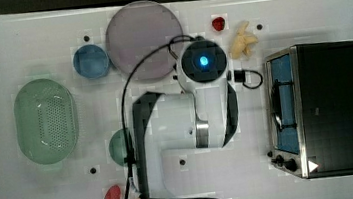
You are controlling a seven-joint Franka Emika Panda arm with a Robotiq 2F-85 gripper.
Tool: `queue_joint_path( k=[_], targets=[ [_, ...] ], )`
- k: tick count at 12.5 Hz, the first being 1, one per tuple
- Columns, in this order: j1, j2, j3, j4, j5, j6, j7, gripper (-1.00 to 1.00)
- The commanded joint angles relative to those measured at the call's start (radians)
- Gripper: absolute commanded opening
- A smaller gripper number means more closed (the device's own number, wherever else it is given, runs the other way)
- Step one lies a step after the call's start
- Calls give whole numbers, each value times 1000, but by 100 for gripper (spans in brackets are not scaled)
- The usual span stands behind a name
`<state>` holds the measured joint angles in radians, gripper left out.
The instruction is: Pick Ketchup from oven and place it on table.
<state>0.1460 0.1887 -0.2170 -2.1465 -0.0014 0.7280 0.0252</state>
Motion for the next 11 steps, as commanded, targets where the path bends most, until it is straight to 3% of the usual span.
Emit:
queue_joint_path(
  k=[1,5,8,11],
  targets=[
    [-21,80,21,-74,7,118,-10,26],
    [-20,187,52,-78,77,218,-5,27],
    [-19,197,55,-97,77,268,-5,100],
    [-22,91,50,-63,77,277,13,100]
  ],
)
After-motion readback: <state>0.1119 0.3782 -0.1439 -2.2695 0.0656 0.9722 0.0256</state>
